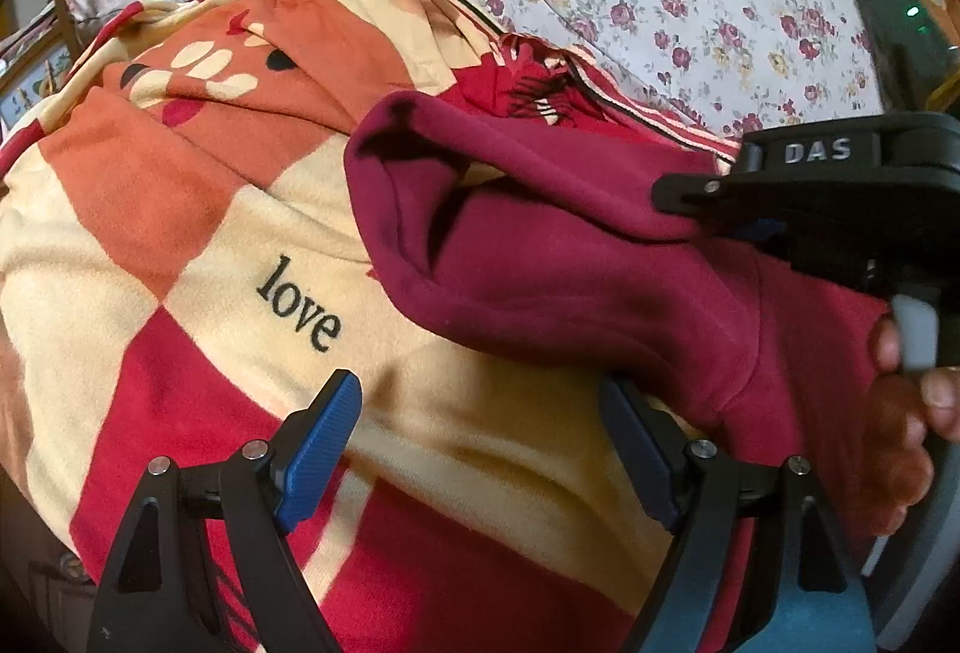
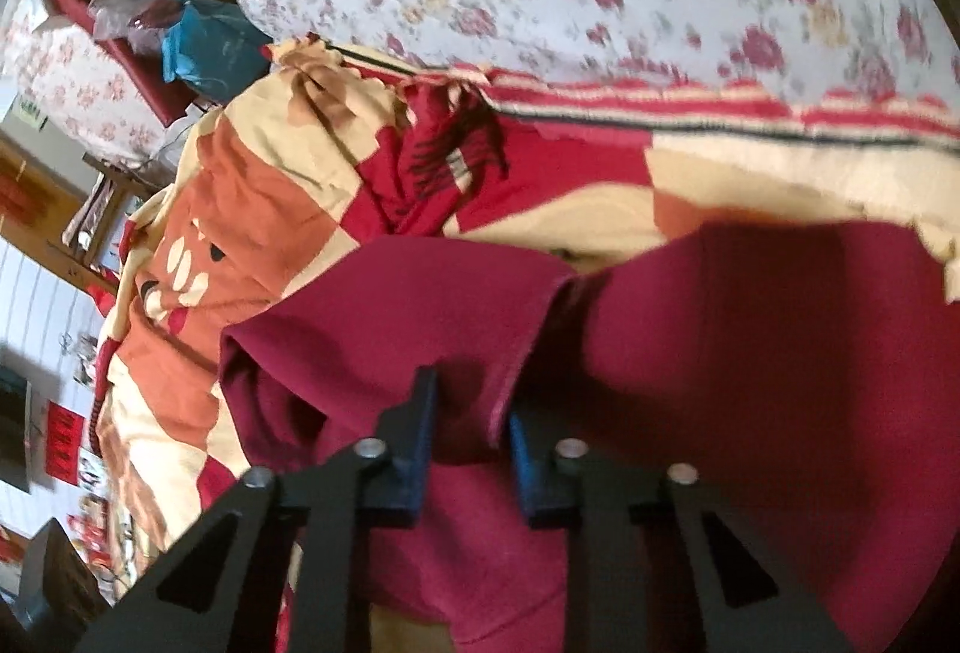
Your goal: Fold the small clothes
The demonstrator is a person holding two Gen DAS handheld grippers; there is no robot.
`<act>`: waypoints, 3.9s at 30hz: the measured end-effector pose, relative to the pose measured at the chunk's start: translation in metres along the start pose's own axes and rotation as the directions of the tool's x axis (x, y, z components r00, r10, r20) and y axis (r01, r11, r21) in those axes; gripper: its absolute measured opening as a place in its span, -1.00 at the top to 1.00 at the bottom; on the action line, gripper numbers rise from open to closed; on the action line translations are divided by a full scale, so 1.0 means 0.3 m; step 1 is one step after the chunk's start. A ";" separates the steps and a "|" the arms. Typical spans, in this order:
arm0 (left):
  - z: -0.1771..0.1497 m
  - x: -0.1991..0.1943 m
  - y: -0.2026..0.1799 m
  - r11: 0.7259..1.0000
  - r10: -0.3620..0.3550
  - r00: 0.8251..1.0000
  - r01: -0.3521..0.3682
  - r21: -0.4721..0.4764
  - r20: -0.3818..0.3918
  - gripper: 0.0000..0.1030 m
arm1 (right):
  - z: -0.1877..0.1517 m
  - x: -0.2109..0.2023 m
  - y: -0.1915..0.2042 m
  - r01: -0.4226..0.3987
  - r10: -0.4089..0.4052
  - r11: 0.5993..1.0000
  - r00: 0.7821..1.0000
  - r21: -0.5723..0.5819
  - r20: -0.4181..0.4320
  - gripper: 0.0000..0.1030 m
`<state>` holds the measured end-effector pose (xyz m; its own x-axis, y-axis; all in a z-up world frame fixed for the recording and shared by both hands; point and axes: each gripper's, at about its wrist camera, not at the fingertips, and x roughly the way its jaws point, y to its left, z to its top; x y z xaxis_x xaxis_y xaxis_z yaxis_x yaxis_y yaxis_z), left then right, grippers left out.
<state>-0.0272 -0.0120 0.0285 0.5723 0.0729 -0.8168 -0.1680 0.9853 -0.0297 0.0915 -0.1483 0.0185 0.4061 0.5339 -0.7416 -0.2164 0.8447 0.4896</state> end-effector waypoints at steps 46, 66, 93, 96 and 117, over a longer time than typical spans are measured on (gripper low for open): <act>-0.078 -0.123 -0.127 1.000 0.008 1.000 -0.008 0.020 -0.010 -0.23 | -0.260 -1.116 -0.447 0.255 -0.267 0.963 0.897 0.082 0.352 0.84; -0.073 -0.137 -0.224 0.997 -0.001 1.000 0.001 0.081 0.000 -0.23 | -0.468 -0.952 -0.804 0.349 -0.395 0.897 0.909 0.273 0.135 0.81; -0.045 0.007 -0.114 0.997 -0.073 0.995 0.072 -0.028 -0.066 -0.23 | 0.028 -0.177 -0.127 0.058 -0.072 0.952 0.997 -0.299 -0.036 -0.36; -0.043 0.013 -0.101 0.996 -0.084 0.995 0.082 -0.039 -0.061 -0.23 | 0.042 -0.100 -0.127 0.062 -0.091 0.941 0.993 -0.333 -0.073 0.12; 0.053 -0.073 -0.074 0.992 -0.108 0.994 0.109 -0.059 0.021 -0.23 | 0.064 -0.265 -0.200 0.142 -0.135 0.954 0.990 -0.265 0.046 0.06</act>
<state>-0.0231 -0.0330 0.0562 0.6041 -0.0308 -0.7964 -0.1513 0.9766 -0.1525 0.0891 -0.2423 0.0568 0.4718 0.4126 -0.7792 -0.3840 0.8917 0.2397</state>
